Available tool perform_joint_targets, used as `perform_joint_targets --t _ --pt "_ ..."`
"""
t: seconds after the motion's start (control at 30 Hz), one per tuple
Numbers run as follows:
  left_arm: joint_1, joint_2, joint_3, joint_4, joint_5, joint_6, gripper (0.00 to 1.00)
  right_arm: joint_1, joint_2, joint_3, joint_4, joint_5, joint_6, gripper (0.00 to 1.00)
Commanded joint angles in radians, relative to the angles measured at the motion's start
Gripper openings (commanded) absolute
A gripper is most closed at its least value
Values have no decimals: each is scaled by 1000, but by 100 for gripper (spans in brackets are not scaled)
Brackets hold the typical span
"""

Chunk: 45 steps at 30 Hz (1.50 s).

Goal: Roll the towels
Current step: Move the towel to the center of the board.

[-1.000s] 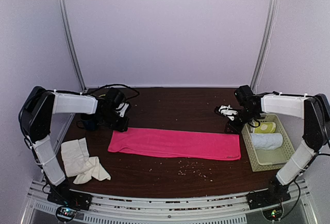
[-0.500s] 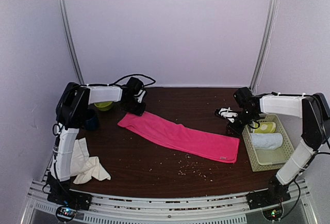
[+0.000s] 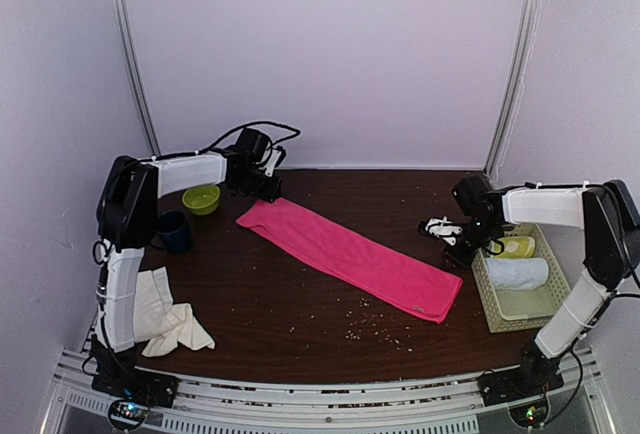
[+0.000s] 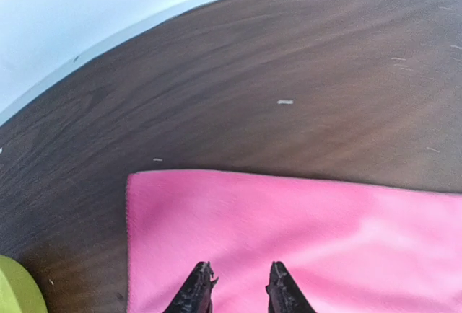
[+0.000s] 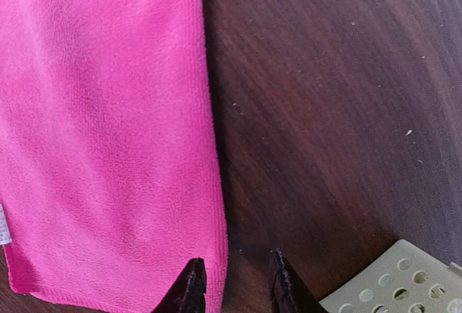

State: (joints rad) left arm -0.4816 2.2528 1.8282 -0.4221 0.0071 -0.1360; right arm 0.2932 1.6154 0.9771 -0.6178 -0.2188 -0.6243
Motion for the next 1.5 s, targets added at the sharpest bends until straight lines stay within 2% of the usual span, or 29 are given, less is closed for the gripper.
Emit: perform_joint_targets --t 0.0,0.17,0.3,0.5,0.7,0.83,0.93,1.0,1.1,1.2,1.33,1.47 --pt "-110 -141 -161 154 149 21 28 16 0 -30 3 -29 -48 32" --pt "-168 -125 -256 220 230 -68 28 23 44 -47 35 16 -68 32" --pt "-179 -76 -265 252 230 -111 27 22 68 -67 44 50 -86 32" --pt "-170 -39 -259 228 180 -86 27 58 51 -108 -38 77 -124 31" --pt "-154 -43 -275 110 208 -22 25 246 2 -178 -152 35 -106 31" --pt "-154 -118 -376 58 199 23 25 379 -40 -166 -224 -62 -64 31" --pt "-151 -195 -443 30 165 46 25 519 -78 -127 -275 -100 -76 33" --pt "-149 -262 -482 27 163 59 25 565 -82 -82 -333 -148 -102 33" --pt "-130 -364 -499 23 92 50 27 572 -86 -13 -408 -204 -124 34" --pt "-57 -417 -494 30 78 -18 31 567 -105 31 -423 -185 -152 36" --pt "17 -373 -424 36 70 -94 30 530 -89 75 -423 -179 -151 36" --pt "23 -248 -305 68 48 -113 26 469 -83 74 -300 -151 -68 36"
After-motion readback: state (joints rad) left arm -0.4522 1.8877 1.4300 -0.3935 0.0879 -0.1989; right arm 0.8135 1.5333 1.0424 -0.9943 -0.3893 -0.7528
